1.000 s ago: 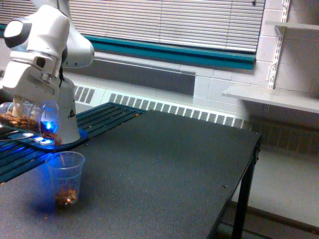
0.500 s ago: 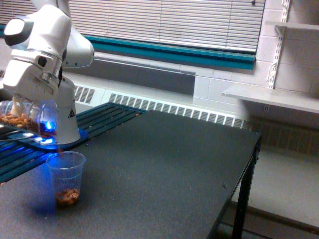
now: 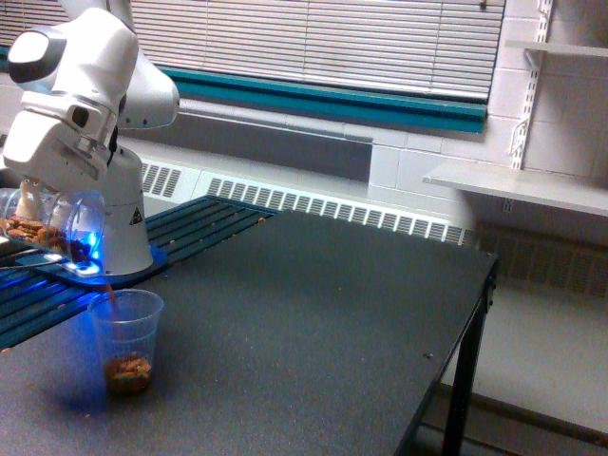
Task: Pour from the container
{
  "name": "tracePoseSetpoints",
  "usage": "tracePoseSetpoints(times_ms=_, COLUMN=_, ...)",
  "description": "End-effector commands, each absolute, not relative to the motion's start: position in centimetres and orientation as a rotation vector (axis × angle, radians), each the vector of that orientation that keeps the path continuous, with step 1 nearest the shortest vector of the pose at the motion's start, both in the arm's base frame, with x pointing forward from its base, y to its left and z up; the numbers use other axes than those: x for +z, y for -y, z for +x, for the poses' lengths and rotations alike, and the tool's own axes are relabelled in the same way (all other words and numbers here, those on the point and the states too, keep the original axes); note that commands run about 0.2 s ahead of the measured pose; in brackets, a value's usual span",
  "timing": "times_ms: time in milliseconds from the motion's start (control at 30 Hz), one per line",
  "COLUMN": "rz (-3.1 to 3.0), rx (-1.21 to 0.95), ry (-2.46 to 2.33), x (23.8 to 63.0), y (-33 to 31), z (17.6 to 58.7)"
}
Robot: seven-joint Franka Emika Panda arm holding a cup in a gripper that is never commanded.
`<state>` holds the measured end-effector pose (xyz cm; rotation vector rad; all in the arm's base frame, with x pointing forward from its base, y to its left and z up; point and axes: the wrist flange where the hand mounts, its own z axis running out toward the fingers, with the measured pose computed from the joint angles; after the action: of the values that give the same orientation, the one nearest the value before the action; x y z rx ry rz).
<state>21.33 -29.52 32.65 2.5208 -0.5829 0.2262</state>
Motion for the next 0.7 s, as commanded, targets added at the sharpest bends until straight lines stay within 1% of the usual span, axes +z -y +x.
tracePoseSetpoints(times_ms=33, rz=2.504, rx=0.222, ry=0.542, x=33.18, y=29.53, z=21.8)
tracePoseSetpoints(times_ms=700, rz=2.496, rx=0.192, ry=0.456, x=33.4, y=29.42, z=22.54)
